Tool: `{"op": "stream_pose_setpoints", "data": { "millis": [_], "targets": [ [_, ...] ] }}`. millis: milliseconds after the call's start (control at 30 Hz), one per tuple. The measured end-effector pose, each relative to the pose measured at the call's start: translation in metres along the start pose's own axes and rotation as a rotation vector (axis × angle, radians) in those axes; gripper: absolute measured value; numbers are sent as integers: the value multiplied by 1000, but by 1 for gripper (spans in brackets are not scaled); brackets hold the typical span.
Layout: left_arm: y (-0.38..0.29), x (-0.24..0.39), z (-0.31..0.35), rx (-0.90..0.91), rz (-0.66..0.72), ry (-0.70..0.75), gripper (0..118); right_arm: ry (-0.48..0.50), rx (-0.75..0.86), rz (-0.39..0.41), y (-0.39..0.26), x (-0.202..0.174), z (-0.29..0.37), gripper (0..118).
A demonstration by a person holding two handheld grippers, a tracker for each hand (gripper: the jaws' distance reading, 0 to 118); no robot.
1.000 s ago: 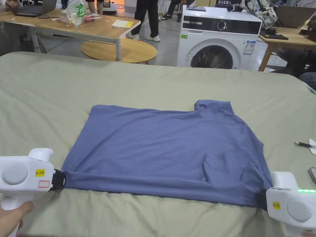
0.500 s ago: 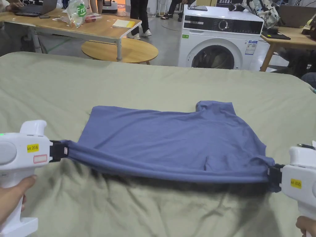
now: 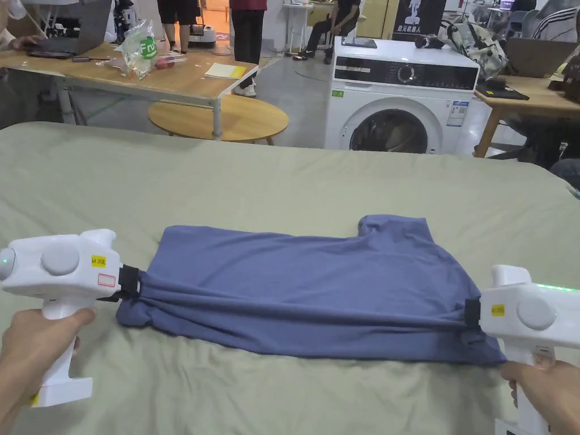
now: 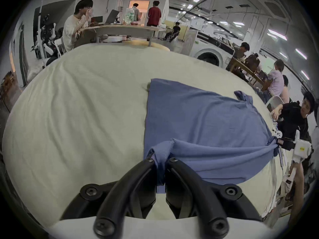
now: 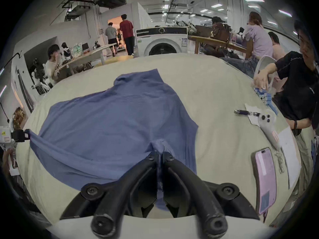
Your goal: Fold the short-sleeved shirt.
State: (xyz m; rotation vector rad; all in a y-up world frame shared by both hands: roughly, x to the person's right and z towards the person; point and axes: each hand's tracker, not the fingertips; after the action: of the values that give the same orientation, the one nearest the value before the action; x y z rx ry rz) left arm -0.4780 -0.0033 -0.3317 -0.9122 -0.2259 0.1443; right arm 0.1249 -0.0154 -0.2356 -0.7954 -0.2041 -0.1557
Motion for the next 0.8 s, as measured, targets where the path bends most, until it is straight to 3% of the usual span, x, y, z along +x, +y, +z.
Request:
{"op": "stream_pose_setpoints", "data": {
  "millis": [433, 467, 500, 533, 567, 600, 633, 800],
  "targets": [
    [-2, 2, -27, -48, 2, 20, 2, -54, -21, 75, 17, -16, -34, 2],
    [-2, 2, -27, -57, 6, 20, 11, -55, -22, 85, 15, -16, -38, 4],
    [-1, 1, -27, -62, 8, 21, 23, -63, -23, 95, 14, -17, -38, 10],
    [-1, 1, -22, -57, 6, 28, 34, -82, -12, 108, 14, -18, -34, 22],
    [0, 1, -17, -45, -2, 23, 42, -101, 8, 115, 15, -19, -30, 44],
    [2, 3, -8, -10, -9, 5, 44, -132, 52, 110, 17, -20, -21, 54],
    [4, 4, 3, 33, -15, -12, 46, -131, 112, 91, 17, -23, -9, 59],
    [-6, 25, 53, 270, -70, -62, 47, -60, 313, 39, 12, -50, 45, 59]
  ]
}}
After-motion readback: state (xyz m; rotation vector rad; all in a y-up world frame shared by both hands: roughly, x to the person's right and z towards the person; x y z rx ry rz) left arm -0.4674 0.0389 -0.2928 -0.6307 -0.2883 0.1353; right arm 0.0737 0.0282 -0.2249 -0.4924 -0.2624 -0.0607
